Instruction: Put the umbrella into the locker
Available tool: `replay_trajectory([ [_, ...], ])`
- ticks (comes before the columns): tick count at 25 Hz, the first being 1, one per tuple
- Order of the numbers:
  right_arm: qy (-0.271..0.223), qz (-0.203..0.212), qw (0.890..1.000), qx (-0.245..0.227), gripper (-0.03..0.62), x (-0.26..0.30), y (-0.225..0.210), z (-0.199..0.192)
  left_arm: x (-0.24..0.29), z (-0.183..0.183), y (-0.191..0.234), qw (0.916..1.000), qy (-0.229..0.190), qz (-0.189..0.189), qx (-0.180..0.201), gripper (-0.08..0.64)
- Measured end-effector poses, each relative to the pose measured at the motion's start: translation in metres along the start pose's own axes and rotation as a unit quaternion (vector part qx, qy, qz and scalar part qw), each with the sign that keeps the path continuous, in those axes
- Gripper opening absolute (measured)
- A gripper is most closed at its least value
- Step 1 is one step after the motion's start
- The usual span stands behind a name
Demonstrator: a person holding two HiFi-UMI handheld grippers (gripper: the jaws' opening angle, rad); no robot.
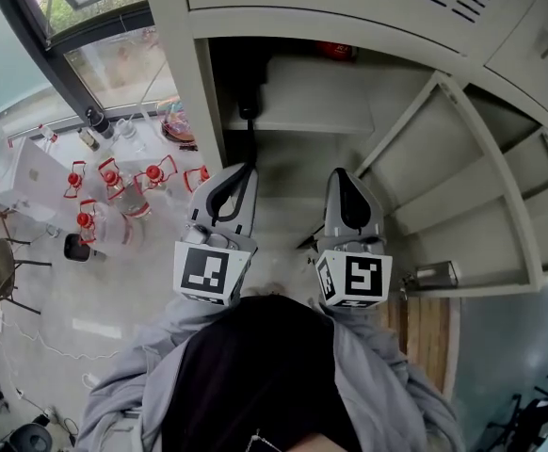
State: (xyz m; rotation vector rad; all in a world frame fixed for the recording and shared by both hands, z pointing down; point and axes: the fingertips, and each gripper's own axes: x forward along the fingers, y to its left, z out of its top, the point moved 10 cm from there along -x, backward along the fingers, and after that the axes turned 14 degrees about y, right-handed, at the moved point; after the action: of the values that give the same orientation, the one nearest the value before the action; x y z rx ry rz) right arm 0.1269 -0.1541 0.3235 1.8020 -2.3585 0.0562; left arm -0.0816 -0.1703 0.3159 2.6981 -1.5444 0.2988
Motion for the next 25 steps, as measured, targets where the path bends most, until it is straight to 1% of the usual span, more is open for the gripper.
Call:
replay_trajectory([
  [5, 0.007, 0.023, 1.0, -0.012, 0.003, 0.004, 0.012, -0.012, -0.004, -0.02, 0.003, 0.9997, 0.016, 0.016, 0.004, 0.014],
  [8, 0.009, 0.037, 0.999, -0.017, 0.003, 0.007, 0.017, -0.013, -0.006, -0.023, 0.002, 0.9997, 0.02, 0.015, 0.0, 0.014],
  [13, 0.0, 0.051, 0.998, -0.027, 0.003, 0.007, 0.023, -0.01, -0.01, -0.021, 0.001, 0.9998, 0.013, 0.01, -0.007, 0.014],
  [22, -0.009, 0.043, 0.999, -0.012, 0.003, 0.001, 0.021, -0.01, -0.01, -0.016, -0.006, 1.0, 0.004, 0.003, -0.002, 0.015],
  [25, -0.006, 0.048, 0.999, -0.024, 0.004, 0.0, 0.02, -0.011, -0.01, -0.014, -0.01, 1.0, 0.001, 0.0, -0.001, 0.015],
])
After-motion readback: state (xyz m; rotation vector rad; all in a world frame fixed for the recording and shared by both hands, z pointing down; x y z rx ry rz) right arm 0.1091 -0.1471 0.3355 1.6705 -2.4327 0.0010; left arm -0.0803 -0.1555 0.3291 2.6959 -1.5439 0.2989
